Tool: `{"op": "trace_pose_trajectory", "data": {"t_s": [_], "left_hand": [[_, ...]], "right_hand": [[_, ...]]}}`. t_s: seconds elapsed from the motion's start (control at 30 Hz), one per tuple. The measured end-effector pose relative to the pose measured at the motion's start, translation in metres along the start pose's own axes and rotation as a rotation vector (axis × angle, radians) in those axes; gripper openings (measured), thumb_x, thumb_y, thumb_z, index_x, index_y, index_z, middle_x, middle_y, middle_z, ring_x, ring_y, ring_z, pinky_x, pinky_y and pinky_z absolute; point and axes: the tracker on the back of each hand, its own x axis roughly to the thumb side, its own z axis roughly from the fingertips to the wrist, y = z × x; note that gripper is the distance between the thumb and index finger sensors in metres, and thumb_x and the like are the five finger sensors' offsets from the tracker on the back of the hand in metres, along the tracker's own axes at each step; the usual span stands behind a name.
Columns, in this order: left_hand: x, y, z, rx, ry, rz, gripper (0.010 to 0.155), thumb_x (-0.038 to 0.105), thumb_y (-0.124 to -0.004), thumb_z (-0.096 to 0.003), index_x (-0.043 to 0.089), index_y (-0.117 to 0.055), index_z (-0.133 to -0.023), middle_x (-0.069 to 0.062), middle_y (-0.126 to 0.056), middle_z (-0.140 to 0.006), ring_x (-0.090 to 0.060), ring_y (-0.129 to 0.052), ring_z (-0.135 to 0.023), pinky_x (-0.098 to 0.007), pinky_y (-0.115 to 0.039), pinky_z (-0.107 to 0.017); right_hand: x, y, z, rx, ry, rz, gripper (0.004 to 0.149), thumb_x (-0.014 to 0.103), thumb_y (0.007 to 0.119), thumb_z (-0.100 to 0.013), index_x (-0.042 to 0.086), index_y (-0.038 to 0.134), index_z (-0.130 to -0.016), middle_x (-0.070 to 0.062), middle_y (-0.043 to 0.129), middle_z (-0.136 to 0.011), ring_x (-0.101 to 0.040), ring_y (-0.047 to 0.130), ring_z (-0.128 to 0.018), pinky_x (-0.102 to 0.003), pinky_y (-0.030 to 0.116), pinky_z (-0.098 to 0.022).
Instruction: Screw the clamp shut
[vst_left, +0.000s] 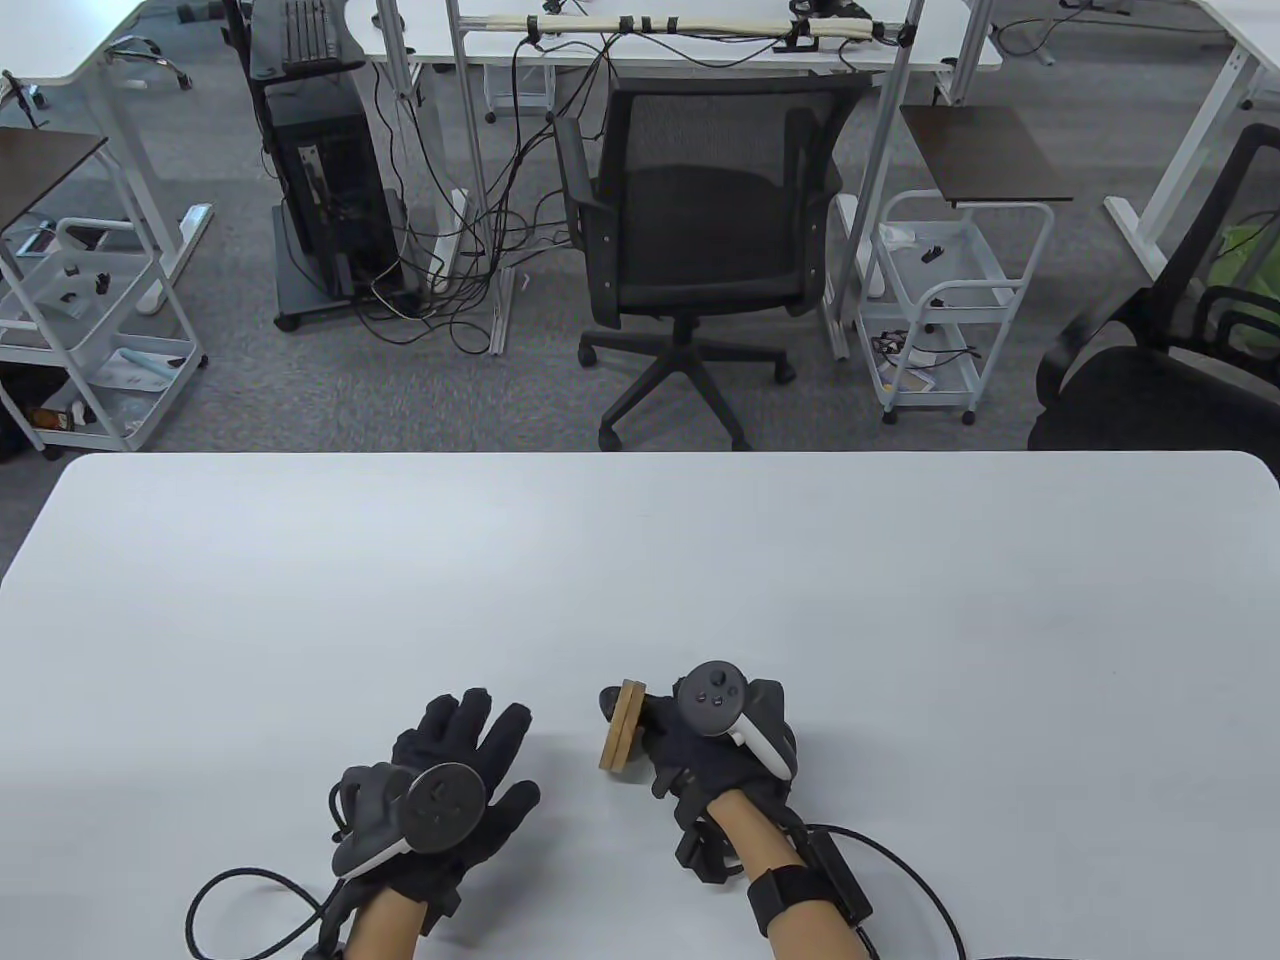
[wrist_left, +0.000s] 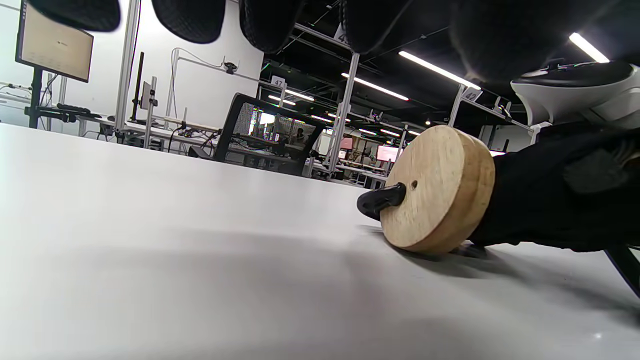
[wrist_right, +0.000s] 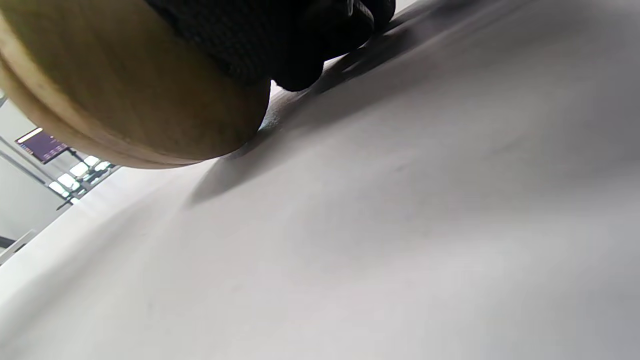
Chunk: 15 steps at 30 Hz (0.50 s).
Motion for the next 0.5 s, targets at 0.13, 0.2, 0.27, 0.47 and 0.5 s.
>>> {"op": "trace_pose_trajectory", "data": {"t_s": [0.13, 0.2, 0.27, 0.47, 0.5], "left_hand": [[-0.005, -0.001, 0.0, -0.007, 0.008, 0.011, 0.079, 0.062, -0.076, -0.0491, 0.032, -0.045, -0.116, -0.02, -0.042, -0.122, -0.058, -0.045, -0.104, -0.079, -0.056, -0.061], [-0.006, -0.001, 0.0, -0.013, 0.009, 0.026, 0.08, 0.062, -0.076, -0.0491, 0.031, -0.046, -0.116, -0.021, -0.042, -0.122, -0.058, -0.046, -0.104, -0.079, -0.057, -0.06], [-0.005, -0.003, -0.001, -0.017, 0.005, 0.046, 0.079, 0.061, -0.076, -0.0494, 0.032, -0.046, -0.116, -0.021, -0.043, -0.121, -0.058, -0.046, -0.104, -0.078, -0.057, -0.061], [-0.003, -0.005, -0.002, -0.031, 0.0, 0.037, 0.079, 0.061, -0.076, -0.0492, 0.031, -0.047, -0.116, -0.021, -0.043, -0.121, -0.057, -0.046, -0.104, -0.078, -0.057, -0.061], [-0.003, -0.005, -0.003, -0.037, -0.001, 0.035, 0.079, 0.061, -0.076, -0.0493, 0.031, -0.046, -0.116, -0.021, -0.043, -0.122, -0.057, -0.046, -0.104, -0.079, -0.057, -0.061]], "right_hand": [[-0.001, -0.003, 0.003, -0.024, -0.016, -0.025, 0.049, 0.038, 0.079, -0.048, 0.027, 0.074, -0.096, -0.018, 0.048, -0.113, -0.054, 0.034, -0.099, -0.067, 0.036, -0.068], [-0.003, -0.008, 0.008, -0.08, -0.05, -0.026, 0.056, 0.038, 0.08, -0.046, 0.025, 0.07, -0.1, -0.019, 0.051, -0.112, -0.055, 0.038, -0.098, -0.069, 0.044, -0.066], [-0.006, -0.015, 0.015, -0.139, -0.098, -0.047, 0.061, 0.036, 0.082, -0.045, 0.021, 0.066, -0.103, -0.023, 0.052, -0.11, -0.057, 0.043, -0.096, -0.069, 0.048, -0.064], [-0.023, -0.039, 0.045, -0.193, -0.172, -0.062, 0.067, 0.041, 0.08, -0.047, 0.023, 0.056, -0.107, -0.022, 0.045, -0.113, -0.057, 0.039, -0.097, -0.07, 0.044, -0.064], [-0.025, -0.042, 0.049, -0.198, -0.181, -0.057, 0.067, 0.041, 0.079, -0.047, 0.023, 0.056, -0.107, -0.021, 0.043, -0.113, -0.057, 0.037, -0.097, -0.071, 0.043, -0.064]]}}
